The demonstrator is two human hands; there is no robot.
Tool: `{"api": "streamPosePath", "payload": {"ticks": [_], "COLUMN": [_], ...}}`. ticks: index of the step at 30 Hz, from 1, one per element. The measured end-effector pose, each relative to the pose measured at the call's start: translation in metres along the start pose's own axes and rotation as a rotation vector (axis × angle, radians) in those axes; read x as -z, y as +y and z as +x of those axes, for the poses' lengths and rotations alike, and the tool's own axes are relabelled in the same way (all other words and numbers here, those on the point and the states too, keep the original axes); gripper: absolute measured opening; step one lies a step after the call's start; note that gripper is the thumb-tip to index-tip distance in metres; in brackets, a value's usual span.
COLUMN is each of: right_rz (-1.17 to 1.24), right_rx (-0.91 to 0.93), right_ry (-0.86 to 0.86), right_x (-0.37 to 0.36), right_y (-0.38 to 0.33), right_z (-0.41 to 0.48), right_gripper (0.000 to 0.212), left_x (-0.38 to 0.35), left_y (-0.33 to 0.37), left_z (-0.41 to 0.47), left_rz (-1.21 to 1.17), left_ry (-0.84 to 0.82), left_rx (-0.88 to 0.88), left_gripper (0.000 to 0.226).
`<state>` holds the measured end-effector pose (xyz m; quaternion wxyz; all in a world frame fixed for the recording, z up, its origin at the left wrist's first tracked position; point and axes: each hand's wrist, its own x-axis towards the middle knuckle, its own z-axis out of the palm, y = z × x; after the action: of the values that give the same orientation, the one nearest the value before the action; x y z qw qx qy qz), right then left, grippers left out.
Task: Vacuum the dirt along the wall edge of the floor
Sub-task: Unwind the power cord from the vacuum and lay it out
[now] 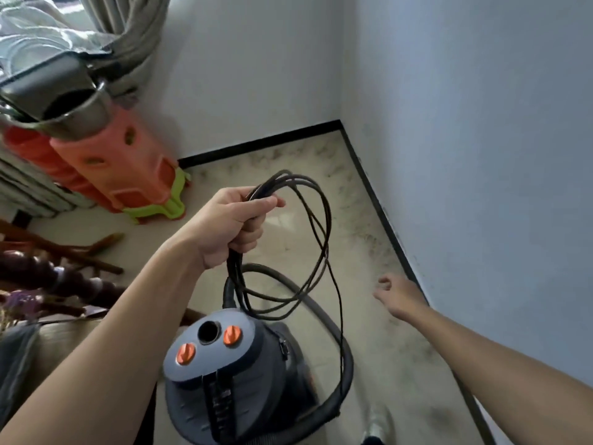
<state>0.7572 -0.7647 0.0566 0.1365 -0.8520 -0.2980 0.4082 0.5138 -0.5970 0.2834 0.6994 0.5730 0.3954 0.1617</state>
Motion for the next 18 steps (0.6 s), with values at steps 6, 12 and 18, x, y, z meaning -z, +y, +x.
{"api": "streamPosePath", "payload": {"ticks": [6,12,18], "right_rz": [0.16,0.593,0.55], "right_rx": [0.143,0.166,0.23], "right_ry": [-0.441,-0.662,-0.472], "right_x": [-0.01,-0.052,-0.032], "right_y": [-0.079,-0.157,-0.19], "right_z": [-0.005,-0.017,-0.017], "right_gripper": [0.043,0.028,0.013], "left_x": [0.0,0.039,0.09], "left_y": [0.035,0.04,0.026], "left_z": [0.014,0.017,0.02], "left_rz": [-0.186,-0.421,-0.829], "left_ry": [0.183,0.345,0.538], "left_rx": [-0.107,-0.128,-0.037], "left_gripper": [0.011,0.014,0.028]}}
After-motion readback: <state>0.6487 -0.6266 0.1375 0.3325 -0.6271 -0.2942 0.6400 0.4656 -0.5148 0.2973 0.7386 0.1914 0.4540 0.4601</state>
